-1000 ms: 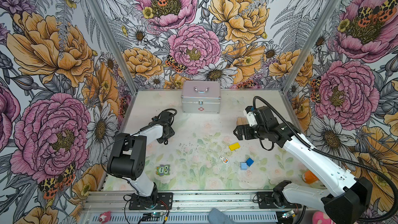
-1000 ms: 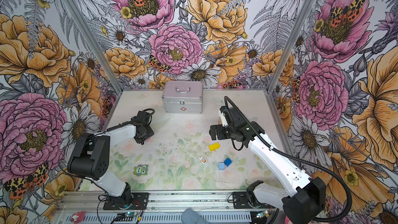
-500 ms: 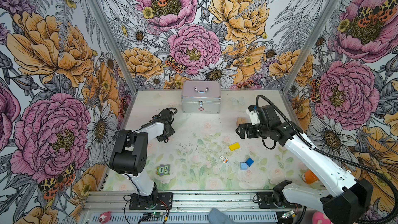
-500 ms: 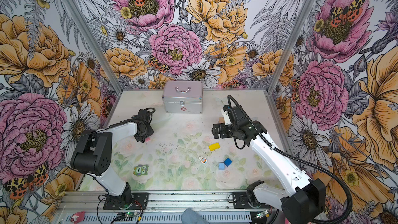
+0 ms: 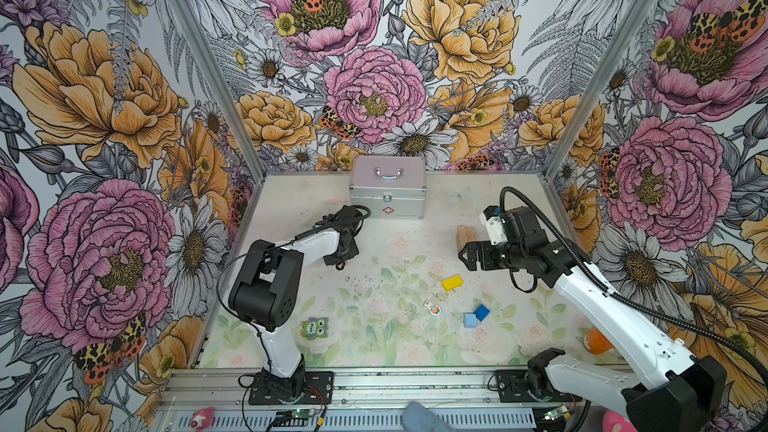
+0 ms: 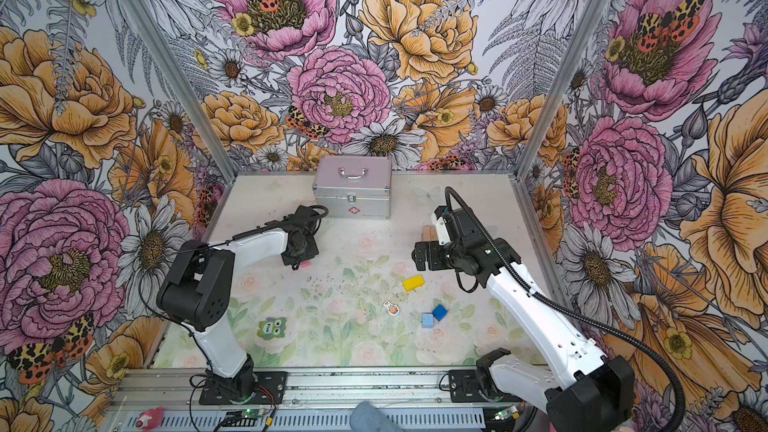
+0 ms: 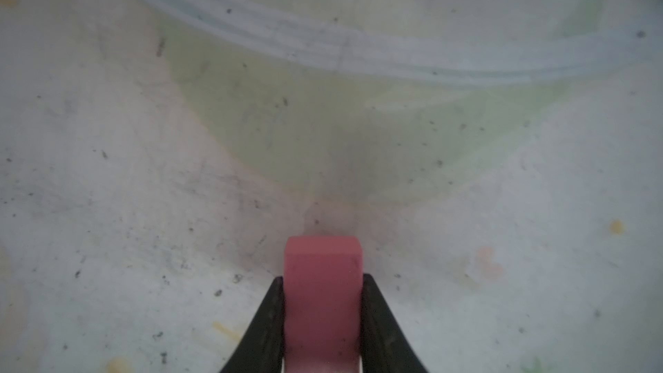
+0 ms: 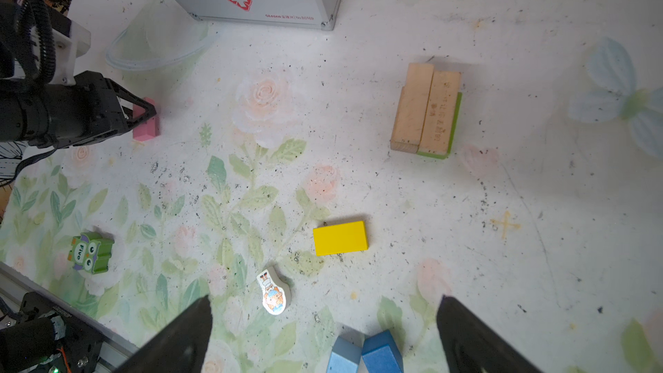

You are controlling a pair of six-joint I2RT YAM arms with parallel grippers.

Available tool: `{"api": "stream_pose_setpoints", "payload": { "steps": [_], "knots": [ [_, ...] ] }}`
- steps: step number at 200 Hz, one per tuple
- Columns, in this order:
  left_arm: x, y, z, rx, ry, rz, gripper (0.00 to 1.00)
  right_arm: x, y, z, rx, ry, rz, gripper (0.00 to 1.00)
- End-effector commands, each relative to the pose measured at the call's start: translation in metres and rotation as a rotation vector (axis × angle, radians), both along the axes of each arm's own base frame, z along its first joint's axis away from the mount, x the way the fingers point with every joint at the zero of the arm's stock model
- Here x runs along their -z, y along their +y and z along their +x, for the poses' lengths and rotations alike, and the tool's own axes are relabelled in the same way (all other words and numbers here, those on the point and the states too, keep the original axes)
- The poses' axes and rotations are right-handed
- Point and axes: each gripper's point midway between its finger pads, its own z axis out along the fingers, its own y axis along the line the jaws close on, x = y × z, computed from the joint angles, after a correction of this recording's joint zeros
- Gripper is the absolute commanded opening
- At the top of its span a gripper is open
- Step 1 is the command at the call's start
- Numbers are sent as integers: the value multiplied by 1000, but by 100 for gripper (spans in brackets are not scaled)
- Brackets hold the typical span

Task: Build the wood block tower
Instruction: 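Lower the left gripper and grasp the pink block while the right gripper withdraws, then carry the pink block with the left gripper over the standing wood blocks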

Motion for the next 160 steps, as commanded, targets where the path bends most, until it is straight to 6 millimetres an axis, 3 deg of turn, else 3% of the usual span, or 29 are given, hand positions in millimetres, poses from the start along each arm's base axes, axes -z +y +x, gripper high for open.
{"api": "stream_pose_setpoints", "payload": {
  "steps": [1, 26, 32, 89, 160],
  "knots": [
    [-13, -24, 4, 60, -19, 13, 27, -4, -5, -4, 36, -12, 23, 100],
    [-30, -63, 9, 125, -58, -27, 27, -4, -13, -8, 76, -21, 16, 100],
    [-21, -71, 10, 140, -37, -19, 27, -4, -16, -9, 86, -22, 12, 100],
    [-45, -152, 28, 248, -91, -122, 27, -3, -42, -18, 205, -38, -17, 100],
    [-71, -225, 44, 323, -141, -194, 26, 1, -80, -15, 355, -55, -62, 100]
  ]
}}
